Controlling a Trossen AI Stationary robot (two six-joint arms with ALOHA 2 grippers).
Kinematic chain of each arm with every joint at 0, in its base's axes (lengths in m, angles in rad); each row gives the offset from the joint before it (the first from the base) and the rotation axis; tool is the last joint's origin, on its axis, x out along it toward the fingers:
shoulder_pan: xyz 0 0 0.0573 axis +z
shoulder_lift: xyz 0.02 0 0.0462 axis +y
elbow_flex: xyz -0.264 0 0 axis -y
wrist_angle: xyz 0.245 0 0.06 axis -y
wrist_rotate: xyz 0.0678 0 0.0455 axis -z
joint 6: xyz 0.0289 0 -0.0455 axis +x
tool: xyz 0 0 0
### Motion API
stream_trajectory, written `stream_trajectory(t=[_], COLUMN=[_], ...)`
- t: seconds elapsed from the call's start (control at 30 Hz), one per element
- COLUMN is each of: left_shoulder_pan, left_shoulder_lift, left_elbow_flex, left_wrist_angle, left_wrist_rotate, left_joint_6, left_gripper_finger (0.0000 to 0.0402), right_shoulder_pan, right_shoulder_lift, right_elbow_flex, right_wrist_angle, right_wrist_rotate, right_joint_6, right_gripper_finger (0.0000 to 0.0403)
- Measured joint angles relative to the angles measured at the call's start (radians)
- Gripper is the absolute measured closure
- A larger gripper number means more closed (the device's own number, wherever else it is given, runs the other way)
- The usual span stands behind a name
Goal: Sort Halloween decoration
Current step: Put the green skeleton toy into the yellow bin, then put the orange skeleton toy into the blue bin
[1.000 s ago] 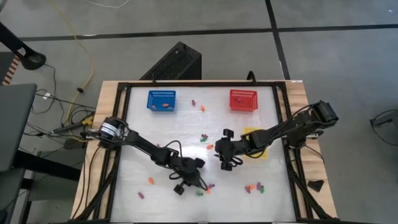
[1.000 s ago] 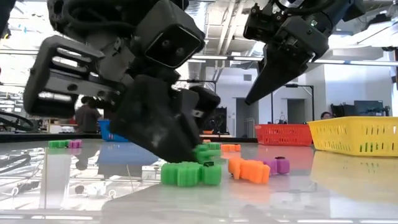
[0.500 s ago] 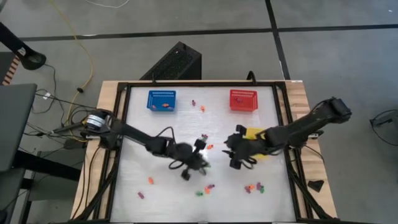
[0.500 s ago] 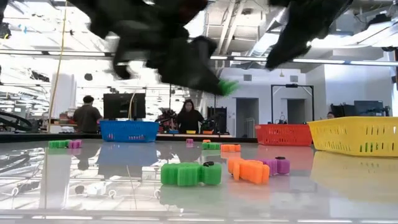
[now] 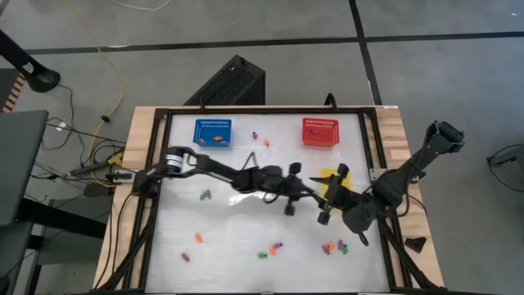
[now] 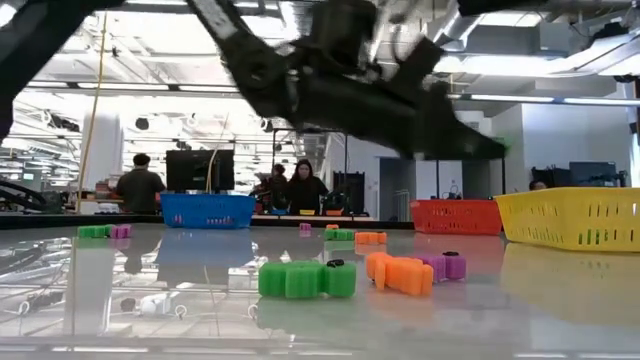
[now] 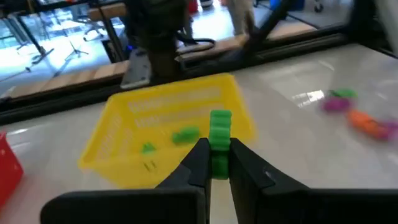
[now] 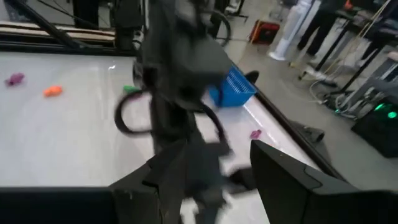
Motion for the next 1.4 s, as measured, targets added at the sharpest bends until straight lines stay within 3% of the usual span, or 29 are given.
stream_trajectory(t=[0.3, 0.7, 0.8, 0.97, 1.1, 1.2, 1.33, 1.4], left_shoulder_pan=[0.026, 0.026, 0.028, 0.037, 0.029, 0.017, -0.005, -0.025], left_shoulder_lift=[0.168, 0.136, 0.069, -0.095, -0.245, -0.351, -0.499, -0.595], left_elbow_flex=[0.315, 0.342, 0.342, 0.340, 0.340, 0.339, 0.254, 0.148], left_wrist_angle=[-0.184, -0.352, -0.499, -0.916, -1.285, -1.553, -1.784, -1.803], left_wrist_rotate=[0.039, -0.006, -0.044, -0.112, -0.354, -0.496, -0.536, -0.539], left_joint_6=[-0.033, 0.076, 0.088, 0.129, 0.115, 0.037, -0.132, -0.212], left_gripper_finger=[0.0376, 0.0243, 0.0221, 0.0214, 0.0224, 0.0234, 0.0245, 0.0250], right_shoulder_pan=[0.062, 0.105, 0.106, 0.105, 0.105, 0.103, 0.087, 0.078], right_shoulder_lift=[-0.017, -0.018, -0.018, -0.018, -0.018, -0.009, 0.016, 0.031], right_elbow_flex=[0.000, 0.000, 0.000, 0.000, 0.000, 0.000, 0.000, 0.000], right_wrist_angle=[-0.018, -0.053, -0.052, -0.053, -0.054, -0.055, -0.056, -0.054], right_wrist_rotate=[0.025, 0.076, 0.076, 0.076, 0.072, 0.056, 0.036, 0.022], right_joint_6=[-0.020, -0.021, -0.020, -0.018, -0.011, 0.001, 0.007, 0.006], right_gripper_finger=[0.0198, 0.0198, 0.0198, 0.0198, 0.0198, 0.0198, 0.0198, 0.0198])
